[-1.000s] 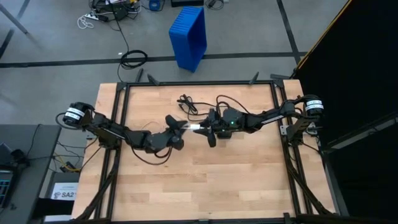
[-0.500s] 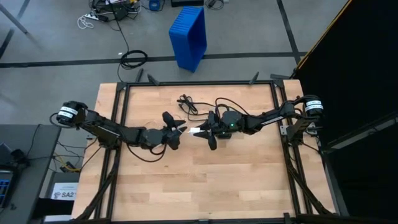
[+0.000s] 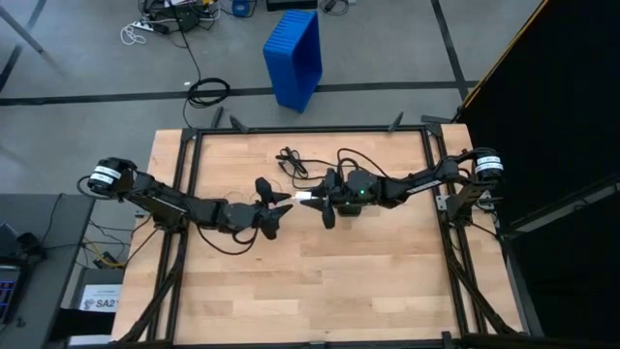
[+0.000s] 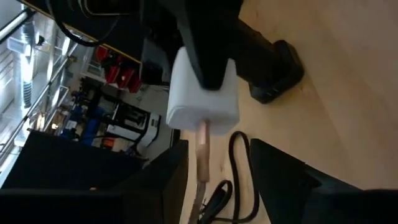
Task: Plug in charger
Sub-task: Remove the charger cable from the charger adapter
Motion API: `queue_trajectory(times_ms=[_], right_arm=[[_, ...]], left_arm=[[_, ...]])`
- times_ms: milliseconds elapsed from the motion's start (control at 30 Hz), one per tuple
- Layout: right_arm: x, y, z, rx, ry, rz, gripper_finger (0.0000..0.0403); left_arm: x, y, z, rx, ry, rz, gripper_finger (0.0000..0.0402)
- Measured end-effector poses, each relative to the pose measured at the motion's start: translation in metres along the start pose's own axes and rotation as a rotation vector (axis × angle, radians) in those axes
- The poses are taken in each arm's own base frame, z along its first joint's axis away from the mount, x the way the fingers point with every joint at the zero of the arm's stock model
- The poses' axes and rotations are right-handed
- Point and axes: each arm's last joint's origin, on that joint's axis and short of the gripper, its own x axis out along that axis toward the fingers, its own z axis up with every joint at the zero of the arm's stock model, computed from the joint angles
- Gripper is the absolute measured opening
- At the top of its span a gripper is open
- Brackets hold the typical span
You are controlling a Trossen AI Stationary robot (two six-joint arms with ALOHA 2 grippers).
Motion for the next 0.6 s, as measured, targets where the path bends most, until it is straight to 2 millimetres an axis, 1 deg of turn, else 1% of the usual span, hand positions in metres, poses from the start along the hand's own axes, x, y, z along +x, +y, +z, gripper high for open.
queue_trajectory(times_ms=[100, 200, 333, 600], right_arm=[[0.0, 0.0005, -0.0001, 0.0, 0.001, 0.006, 0.0088], [0.0, 0.0004, -0.0001, 0.0, 0.001, 0.007, 0.0088], [0.0001, 0.0005, 0.0003, 0.001, -0.001, 0.007, 0.0088], [0.0001, 0.0006, 0.0005, 0.003, -0.002, 0.007, 0.0088]], left_arm=[[0.0009, 0.0029, 0.0009, -0.019, -0.01, 0.022, 0.0156], [0.0023, 0.0046, -0.0004, -0.021, -0.005, 0.03, 0.0144], [0.0035, 0.0055, -0.0013, -0.021, -0.008, 0.024, 0.0111], [0.0034, 0.0055, 0.0011, -0.017, -0.056, -0.001, 0.0033]])
